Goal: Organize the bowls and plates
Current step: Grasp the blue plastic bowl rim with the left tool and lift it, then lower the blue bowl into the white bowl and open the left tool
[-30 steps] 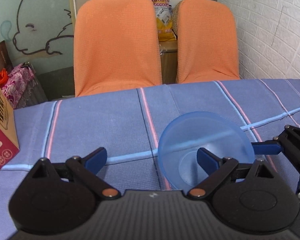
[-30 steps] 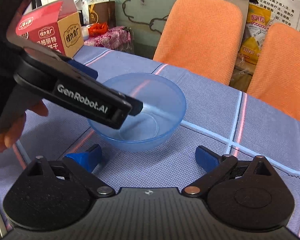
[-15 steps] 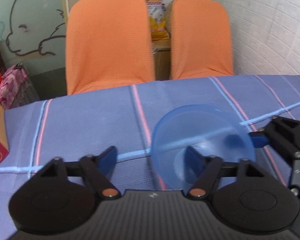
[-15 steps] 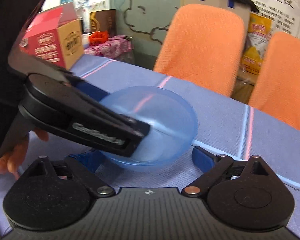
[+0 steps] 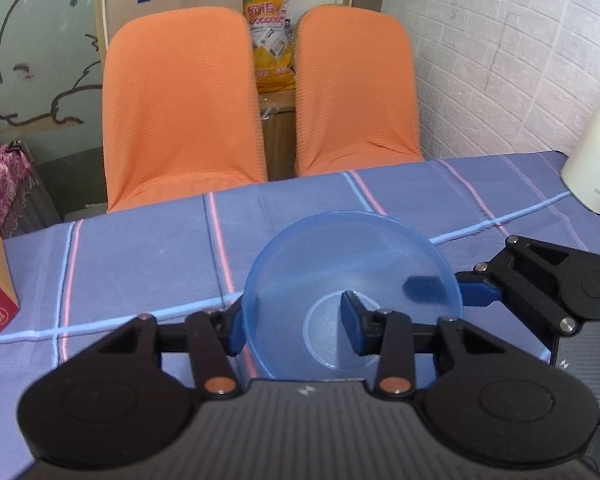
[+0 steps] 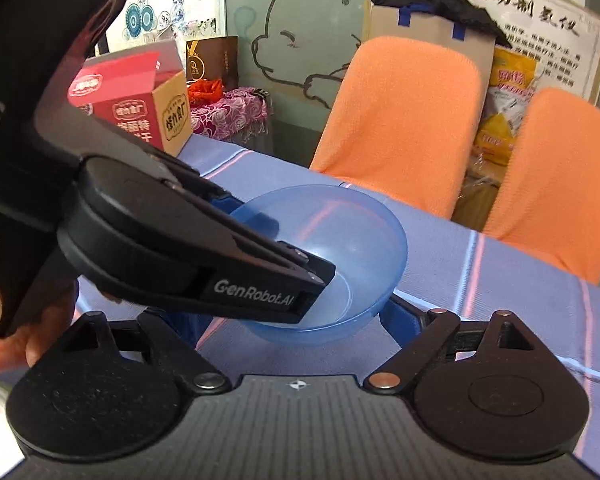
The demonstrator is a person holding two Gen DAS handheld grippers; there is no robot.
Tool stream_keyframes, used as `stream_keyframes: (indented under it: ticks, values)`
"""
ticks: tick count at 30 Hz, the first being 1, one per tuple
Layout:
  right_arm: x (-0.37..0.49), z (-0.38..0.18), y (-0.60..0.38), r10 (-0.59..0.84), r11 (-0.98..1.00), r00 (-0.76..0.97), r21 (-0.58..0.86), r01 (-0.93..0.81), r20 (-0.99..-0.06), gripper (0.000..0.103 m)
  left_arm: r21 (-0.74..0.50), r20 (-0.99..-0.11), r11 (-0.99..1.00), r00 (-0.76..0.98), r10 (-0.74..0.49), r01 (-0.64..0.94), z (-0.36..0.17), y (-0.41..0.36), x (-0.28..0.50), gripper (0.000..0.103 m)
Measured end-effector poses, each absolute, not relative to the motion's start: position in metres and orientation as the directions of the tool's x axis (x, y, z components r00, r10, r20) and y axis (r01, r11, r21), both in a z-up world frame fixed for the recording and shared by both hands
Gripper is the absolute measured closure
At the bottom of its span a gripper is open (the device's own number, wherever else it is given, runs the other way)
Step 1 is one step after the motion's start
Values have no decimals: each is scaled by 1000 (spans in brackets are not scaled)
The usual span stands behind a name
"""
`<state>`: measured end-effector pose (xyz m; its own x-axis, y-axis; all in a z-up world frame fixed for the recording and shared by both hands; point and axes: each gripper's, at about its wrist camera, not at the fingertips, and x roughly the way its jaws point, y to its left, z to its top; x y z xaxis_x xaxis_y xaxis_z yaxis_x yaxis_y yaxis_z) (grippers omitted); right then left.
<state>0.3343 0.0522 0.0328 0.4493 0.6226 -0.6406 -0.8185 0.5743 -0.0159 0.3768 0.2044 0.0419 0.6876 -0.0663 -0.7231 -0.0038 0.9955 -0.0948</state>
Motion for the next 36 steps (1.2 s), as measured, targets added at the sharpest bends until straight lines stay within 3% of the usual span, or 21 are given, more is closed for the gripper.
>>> stream_keyframes:
  ticks: [15,27,31,33,36]
  values:
    - [226,66,-66,499,703,507,-14,-711,-703,25,-172,-714,963,647,-268,209,66,65,264,65]
    - [174,34,-126,504,743,513,46,-668,-695,26,-98,-745,952,613,-263,291,47,-2,204,64]
    - [168,27,-135,511,744,532,36,-668,-675,25,-76,-765,957,599,-236,281,36,-6,200,52]
    - [165,26,-143,517,750,547,41,-660,-659,25,-88,-761,954,598,-251,288,36,-4,197,29]
    - [159,26,-159,532,764,555,80,-640,-639,25,-103,-755,952,600,-264,289,41,0,189,26]
